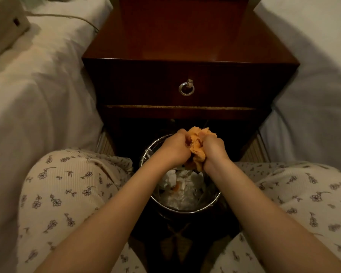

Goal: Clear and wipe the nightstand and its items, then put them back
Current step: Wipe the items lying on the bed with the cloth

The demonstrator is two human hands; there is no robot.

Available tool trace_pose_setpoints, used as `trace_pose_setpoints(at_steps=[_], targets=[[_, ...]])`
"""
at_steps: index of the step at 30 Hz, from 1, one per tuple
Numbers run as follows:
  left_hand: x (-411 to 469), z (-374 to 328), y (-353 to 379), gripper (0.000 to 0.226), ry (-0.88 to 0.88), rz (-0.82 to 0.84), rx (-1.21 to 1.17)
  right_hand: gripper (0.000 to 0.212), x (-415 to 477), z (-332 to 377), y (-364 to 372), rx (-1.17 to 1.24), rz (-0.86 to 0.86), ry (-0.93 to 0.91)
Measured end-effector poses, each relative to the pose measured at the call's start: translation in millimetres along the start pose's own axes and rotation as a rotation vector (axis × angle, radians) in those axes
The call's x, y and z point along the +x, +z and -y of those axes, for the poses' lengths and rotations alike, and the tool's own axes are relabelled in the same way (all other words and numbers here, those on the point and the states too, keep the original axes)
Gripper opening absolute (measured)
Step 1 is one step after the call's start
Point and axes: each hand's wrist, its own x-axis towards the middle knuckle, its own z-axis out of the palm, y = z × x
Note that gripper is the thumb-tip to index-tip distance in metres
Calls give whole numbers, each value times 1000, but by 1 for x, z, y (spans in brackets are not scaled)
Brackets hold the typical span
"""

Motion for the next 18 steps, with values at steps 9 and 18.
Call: trace_pose_setpoints(at_steps=[9, 18], targets=[[-9, 0, -3, 17, -38, 249, -10, 35, 26, 9, 0, -150, -96, -74], [-4, 0, -1, 10, -85, -3, 237, 28, 20, -17, 16, 13, 13, -38]])
